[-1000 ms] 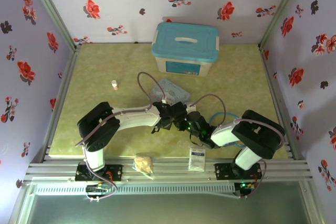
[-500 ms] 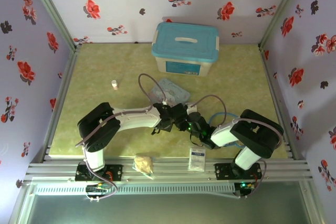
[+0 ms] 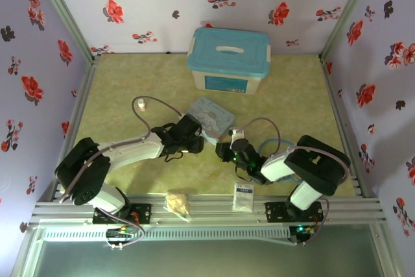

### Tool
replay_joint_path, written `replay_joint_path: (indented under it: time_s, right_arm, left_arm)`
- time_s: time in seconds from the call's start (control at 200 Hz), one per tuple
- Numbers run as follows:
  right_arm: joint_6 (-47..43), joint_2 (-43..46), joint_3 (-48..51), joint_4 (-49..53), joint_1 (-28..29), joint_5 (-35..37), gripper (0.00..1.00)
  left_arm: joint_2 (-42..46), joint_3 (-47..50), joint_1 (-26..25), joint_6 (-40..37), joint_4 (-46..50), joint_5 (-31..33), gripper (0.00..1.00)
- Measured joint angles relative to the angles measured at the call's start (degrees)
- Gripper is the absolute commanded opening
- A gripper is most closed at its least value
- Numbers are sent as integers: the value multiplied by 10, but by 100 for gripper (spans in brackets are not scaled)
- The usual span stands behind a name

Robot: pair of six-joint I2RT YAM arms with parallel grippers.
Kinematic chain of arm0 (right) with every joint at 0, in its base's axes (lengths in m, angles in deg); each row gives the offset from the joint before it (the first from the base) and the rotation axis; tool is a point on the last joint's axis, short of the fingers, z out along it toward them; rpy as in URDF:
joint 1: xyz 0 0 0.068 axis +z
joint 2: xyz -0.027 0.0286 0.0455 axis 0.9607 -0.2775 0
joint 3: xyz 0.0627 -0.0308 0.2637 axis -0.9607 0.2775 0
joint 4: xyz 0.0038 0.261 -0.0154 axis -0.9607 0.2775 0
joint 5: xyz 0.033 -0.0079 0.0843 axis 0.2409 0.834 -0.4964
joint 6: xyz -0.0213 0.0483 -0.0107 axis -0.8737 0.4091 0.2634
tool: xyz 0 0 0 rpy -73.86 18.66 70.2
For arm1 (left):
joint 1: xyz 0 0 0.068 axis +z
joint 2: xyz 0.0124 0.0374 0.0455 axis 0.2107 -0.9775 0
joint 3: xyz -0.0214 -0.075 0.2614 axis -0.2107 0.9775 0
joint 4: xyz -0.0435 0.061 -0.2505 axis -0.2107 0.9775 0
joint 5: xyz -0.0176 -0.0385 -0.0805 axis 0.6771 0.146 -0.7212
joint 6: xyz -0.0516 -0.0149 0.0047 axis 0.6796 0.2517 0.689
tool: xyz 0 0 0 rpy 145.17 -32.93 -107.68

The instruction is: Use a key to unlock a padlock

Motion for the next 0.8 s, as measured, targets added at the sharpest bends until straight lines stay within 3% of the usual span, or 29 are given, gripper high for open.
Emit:
replay_joint_path:
  time_s: [0.265, 0.795]
  right_arm:
    - [0, 0, 3, 0, 0, 0, 25]
    - [2, -21, 4, -7, 0, -6, 24]
  left_arm:
    - [-46, -15, -9, -9, 1, 3, 46]
    - [-55, 12, -14, -34, -31, 19, 47]
